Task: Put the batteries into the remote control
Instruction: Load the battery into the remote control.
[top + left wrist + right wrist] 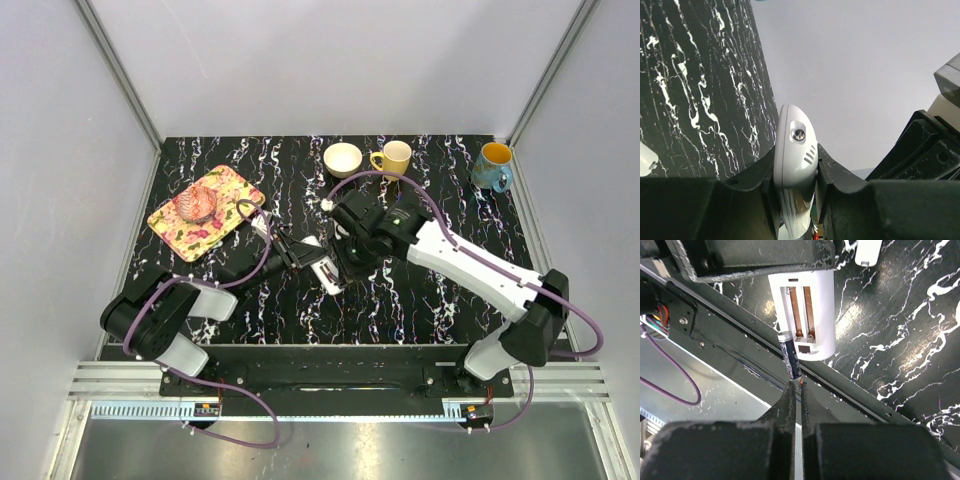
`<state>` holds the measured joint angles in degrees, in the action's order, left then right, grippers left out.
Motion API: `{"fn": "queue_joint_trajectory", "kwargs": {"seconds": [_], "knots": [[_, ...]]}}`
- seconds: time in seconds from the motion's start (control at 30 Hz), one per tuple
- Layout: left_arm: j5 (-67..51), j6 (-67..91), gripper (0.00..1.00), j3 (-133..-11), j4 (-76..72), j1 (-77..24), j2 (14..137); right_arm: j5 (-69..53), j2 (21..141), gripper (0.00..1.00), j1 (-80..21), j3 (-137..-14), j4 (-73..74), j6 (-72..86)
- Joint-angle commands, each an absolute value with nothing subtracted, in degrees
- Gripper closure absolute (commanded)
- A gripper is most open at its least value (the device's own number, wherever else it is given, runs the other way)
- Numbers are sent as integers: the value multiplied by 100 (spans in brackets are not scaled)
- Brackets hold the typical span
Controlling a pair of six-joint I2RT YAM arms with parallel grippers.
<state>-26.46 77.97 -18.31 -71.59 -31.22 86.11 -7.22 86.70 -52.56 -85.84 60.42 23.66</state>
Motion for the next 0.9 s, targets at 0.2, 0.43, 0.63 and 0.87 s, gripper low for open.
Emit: {"fn": "queue_joint_trajectory", "kwargs": {"seconds": [0.2,0.43,0.63,0.87], "knots": [[-2470,8042,100,-1907,-8771,-3146,8912,-888,9176,100,-5247,-9000,6319,2303],[-2540,8059,100,-1828,-9017,-3164,8912,-756,9360,100,-5256,-9114,6293,2268],[-2514,8042,100,-1802,-9114,-3234,8886,-572,9387,100,-5247,-9079,6240,2285],[-2487,8024,100,-1793,-9158,-3296,8851,-466,9395,100,-5247,-8965,6091,2338]]}}
